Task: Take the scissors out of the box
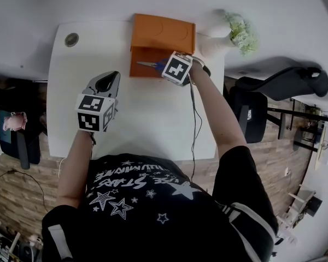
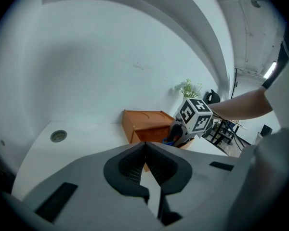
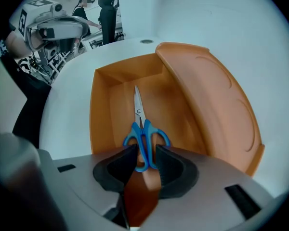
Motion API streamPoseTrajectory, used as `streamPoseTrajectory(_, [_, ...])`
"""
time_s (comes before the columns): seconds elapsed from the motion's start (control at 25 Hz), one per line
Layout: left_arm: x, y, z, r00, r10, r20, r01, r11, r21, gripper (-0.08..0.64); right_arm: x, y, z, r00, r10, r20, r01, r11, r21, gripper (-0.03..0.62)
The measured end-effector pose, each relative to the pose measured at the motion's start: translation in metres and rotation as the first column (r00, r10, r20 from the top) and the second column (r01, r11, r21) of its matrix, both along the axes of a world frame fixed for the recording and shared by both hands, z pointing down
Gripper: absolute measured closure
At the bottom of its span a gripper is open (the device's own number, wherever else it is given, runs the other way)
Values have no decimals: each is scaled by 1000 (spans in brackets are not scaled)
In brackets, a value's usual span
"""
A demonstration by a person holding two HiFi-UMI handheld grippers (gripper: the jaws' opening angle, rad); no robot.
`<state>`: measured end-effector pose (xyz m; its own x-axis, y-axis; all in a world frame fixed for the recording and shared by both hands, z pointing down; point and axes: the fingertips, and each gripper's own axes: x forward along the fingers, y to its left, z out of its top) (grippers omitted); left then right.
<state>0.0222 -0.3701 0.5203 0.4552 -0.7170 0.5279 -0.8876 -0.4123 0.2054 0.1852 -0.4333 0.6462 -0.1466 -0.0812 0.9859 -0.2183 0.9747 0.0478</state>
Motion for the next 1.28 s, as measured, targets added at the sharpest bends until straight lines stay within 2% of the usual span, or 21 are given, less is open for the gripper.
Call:
streamPoseTrajectory(0.36, [7, 2, 4, 1000, 8, -11, -8, 1000, -7, 545, 0, 2, 2, 1000, -12, -13, 12, 1000, -12, 453])
streamPoseTrajectory(0.56, [13, 6, 5, 1000, 25, -14, -25, 1000, -12, 545, -3, 6, 0, 1000, -22, -10, 22, 1000, -11, 488])
streamPoseTrajectory(0.76, [15, 6, 5, 999, 35, -12, -35, 999, -10, 545, -4, 6, -1, 999, -32, -14, 32, 999, -4, 492])
streamPoseTrajectory(1.04, [15, 5, 1, 999, 39, -14, -39, 999, -4, 545, -1, 10, -3, 1000, -5, 0, 5, 1000, 2, 494])
streamPoseTrajectory(1.28, [10, 6, -3, 999, 29, -23, -29, 1000, 7, 545, -3, 8, -20, 999, -32, 7, 31, 998, 57, 494])
